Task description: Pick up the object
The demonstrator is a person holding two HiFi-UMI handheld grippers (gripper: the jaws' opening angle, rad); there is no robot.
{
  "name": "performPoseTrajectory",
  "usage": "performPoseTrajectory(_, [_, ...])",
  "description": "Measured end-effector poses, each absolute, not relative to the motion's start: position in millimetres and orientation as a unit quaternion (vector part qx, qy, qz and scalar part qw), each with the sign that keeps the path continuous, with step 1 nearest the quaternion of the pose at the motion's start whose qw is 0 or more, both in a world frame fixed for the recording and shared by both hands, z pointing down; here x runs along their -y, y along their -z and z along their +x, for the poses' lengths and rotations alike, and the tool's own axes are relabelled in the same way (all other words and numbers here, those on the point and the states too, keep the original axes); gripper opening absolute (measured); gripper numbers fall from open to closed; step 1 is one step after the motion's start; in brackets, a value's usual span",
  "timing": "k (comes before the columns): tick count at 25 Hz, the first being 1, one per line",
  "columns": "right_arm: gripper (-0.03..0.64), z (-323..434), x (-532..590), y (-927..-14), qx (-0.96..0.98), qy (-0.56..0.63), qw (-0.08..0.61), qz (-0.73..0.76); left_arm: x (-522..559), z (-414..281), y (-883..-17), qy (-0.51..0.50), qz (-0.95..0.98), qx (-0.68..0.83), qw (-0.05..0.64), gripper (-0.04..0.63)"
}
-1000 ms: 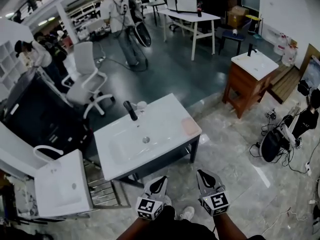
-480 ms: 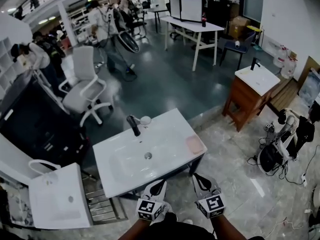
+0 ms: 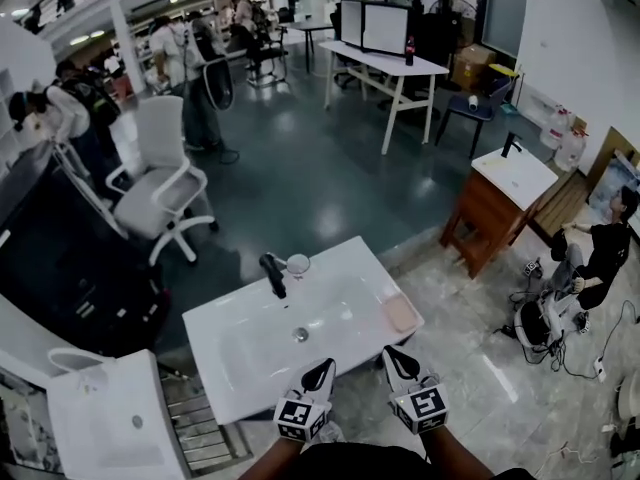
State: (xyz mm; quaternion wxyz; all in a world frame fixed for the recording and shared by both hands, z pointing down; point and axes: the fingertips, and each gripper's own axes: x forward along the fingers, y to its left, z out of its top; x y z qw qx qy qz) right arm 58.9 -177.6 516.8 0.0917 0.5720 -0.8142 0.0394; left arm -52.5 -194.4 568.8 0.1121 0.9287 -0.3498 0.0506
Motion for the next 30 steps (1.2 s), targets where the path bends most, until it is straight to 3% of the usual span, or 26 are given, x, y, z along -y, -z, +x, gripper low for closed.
performPoseTrajectory(13, [0.005,106.5,204.1,-529.3,0.770,-0.055,0.124,0.624,218.9,-60.5,-573.3,-0.052,0.923,0.363,0.113,0.018])
performPoseTrajectory(30, [0.005,159.8,237.5,-574.6,0.790,-0.092,0.140,0.590,234.1,-16.1,-585.2,-0.080,0.904,0.401,0.123,0.018])
